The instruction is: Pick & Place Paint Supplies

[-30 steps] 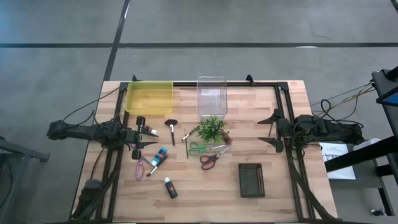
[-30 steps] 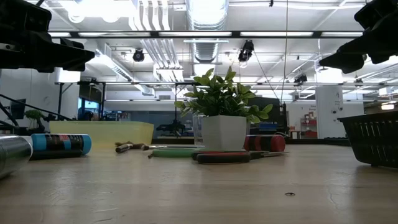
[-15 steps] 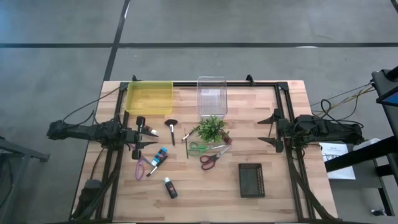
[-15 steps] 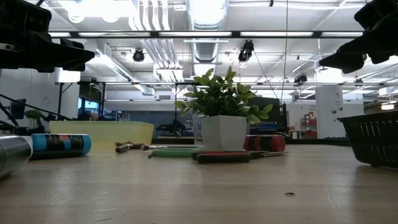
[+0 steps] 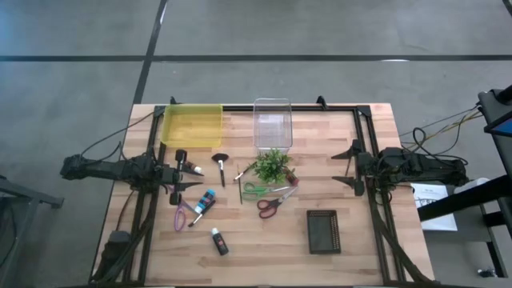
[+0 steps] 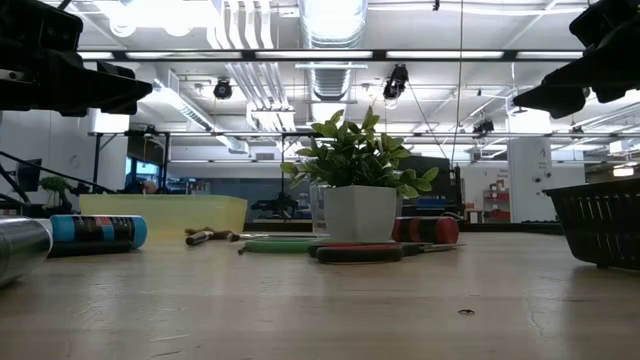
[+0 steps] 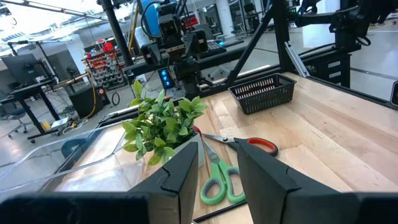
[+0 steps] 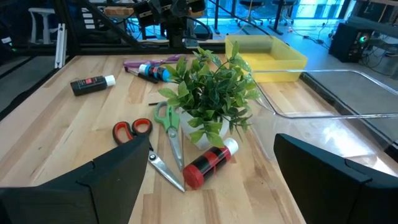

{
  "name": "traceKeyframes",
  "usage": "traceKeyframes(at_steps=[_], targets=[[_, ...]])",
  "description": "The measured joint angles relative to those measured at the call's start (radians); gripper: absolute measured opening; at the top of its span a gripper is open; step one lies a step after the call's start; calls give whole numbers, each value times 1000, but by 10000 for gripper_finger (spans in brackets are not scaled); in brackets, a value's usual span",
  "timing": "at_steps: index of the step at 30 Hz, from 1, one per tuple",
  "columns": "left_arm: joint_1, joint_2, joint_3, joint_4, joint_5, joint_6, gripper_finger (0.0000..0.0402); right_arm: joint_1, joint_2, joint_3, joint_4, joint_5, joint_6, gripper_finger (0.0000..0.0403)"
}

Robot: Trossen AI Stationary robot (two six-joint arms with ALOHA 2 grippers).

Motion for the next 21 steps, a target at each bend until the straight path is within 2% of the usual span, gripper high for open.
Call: traceKeyframes(at_steps=[8, 11, 14, 17, 21], targets=[[0, 0, 1, -5, 4, 15, 118, 0, 0, 0, 0, 0, -22, 345], [3, 0, 10, -25, 19, 280, 118, 0, 0, 0, 3, 0, -189, 345], [3, 4, 11, -27, 19, 488, 118, 0, 0, 0, 20, 19, -266, 345], [3, 8, 11, -27, 19, 576, 118, 0, -1, 0, 19, 32, -318, 345], [3, 8, 11, -27, 18, 569, 118, 0, 7, 0, 22, 36, -350, 345]])
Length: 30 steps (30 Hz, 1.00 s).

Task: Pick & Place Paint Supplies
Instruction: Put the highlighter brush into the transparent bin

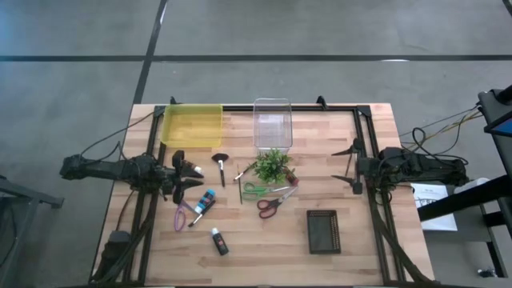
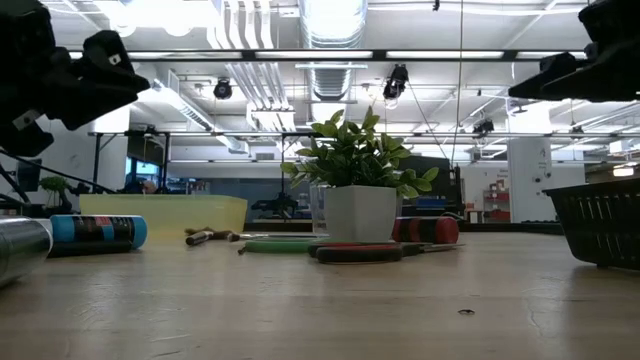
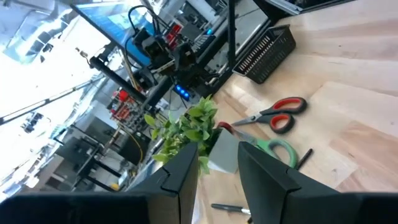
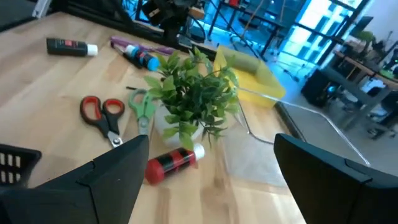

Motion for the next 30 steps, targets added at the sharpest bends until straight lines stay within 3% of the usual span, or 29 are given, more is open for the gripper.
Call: traceKeyframes(at_steps=[3, 7, 13, 19, 23, 28, 30], targets=[[0, 0, 0, 0, 0, 0, 118, 0, 0, -4, 119, -20, -98, 345], [0, 0, 0, 0, 0, 0, 118, 0, 7, -36, 439, -68, -66, 345], [0, 0, 1, 41, -23, -1, 118, 0, 45, -81, 993, 27, -55, 345], [1, 0, 5, 133, -37, -39, 118, 0, 56, -68, 1242, 96, -70, 345], [1, 0, 11, 211, -24, -162, 118, 0, 62, -35, 1322, 191, 186, 345], [1, 0, 10, 494, 49, -460, 118, 0, 66, 34, 1339, 419, 910, 345], [1, 0, 11, 671, 110, -648, 118, 0, 63, 54, 1338, 509, 1142, 345]])
